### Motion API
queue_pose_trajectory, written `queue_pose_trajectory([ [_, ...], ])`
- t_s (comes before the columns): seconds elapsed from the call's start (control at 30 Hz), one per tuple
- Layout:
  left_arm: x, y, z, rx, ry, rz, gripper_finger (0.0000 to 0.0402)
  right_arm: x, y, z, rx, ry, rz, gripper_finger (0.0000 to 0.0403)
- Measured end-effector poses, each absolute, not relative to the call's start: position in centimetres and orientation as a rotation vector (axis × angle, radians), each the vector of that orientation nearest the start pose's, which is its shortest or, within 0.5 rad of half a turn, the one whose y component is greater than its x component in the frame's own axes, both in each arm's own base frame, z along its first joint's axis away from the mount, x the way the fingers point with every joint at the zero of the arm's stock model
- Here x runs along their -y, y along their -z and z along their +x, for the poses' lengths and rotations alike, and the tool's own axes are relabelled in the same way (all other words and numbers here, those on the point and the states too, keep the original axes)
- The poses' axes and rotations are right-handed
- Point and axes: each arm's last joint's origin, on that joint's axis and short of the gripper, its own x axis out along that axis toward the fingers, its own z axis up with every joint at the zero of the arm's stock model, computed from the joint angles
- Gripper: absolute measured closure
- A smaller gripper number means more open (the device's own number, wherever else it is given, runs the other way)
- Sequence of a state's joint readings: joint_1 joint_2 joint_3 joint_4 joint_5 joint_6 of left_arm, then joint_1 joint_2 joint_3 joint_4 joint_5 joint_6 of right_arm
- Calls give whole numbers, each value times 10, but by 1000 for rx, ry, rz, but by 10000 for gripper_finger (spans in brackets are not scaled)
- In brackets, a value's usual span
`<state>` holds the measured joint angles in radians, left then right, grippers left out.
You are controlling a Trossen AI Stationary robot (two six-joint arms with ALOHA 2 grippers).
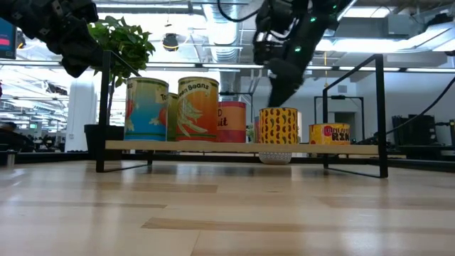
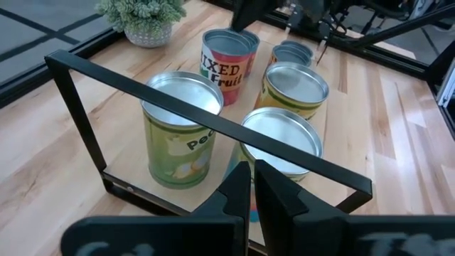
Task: Pick and place cans onto a shelf
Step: Adjust the canned fruits and vegetables on the shelf
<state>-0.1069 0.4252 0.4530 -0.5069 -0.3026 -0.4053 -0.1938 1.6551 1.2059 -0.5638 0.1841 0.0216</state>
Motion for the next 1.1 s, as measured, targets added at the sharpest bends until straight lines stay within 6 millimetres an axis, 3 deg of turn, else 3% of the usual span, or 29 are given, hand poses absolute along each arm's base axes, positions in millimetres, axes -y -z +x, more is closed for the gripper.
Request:
queue_pose_trajectory([
  [0.27, 3, -236, 108, -416, -286, -319, 393, 66, -217, 341, -1053, 332, 13, 349],
  [1.1, 3, -235, 108, -422, -284, -302, 393, 62, -225, 329, -1180, 344, 38, 349],
])
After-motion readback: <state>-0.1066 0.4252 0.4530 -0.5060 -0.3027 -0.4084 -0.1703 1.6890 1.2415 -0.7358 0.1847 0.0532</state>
